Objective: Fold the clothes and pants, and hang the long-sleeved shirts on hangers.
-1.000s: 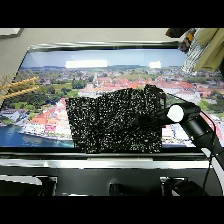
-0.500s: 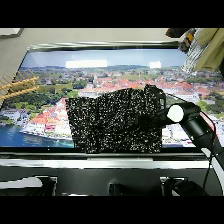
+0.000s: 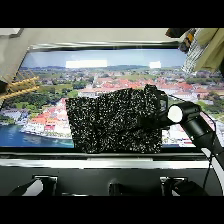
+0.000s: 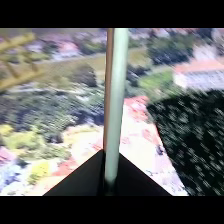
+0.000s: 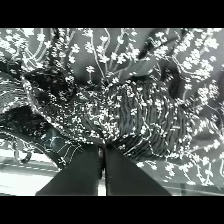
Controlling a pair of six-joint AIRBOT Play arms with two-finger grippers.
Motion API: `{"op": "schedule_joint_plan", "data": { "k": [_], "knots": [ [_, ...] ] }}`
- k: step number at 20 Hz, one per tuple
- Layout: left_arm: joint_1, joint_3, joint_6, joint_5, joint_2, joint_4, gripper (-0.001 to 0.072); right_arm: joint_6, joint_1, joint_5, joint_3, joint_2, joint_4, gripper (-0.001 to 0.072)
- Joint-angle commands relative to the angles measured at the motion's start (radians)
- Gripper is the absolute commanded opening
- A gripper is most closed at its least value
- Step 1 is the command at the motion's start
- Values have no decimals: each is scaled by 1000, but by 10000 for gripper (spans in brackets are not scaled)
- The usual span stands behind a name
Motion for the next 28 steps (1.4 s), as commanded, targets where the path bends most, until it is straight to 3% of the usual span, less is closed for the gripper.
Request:
{"op": "schedule_joint_plan", "data": {
  "k": [1, 8, 14, 22, 28],
  "knots": [
    [-216, -294, 8, -115, 248, -3, 27, 21, 0, 31, 0, 0, -23, 37],
    [-557, -541, 3, -152, 621, -23, 27, 55, 0, 43, 0, 0, -68, 37],
    [-727, -549, -23, -330, 663, -23, 28, 147, 0, 42, 0, 0, -145, 37],
    [-793, -548, -23, -384, 668, -56, 27, 255, 0, 38, 0, -5, -237, 37],
    [-793, -549, -22, -384, 671, -45, 28, 255, 0, 12, 0, -10, -234, 37]
  ]
}}
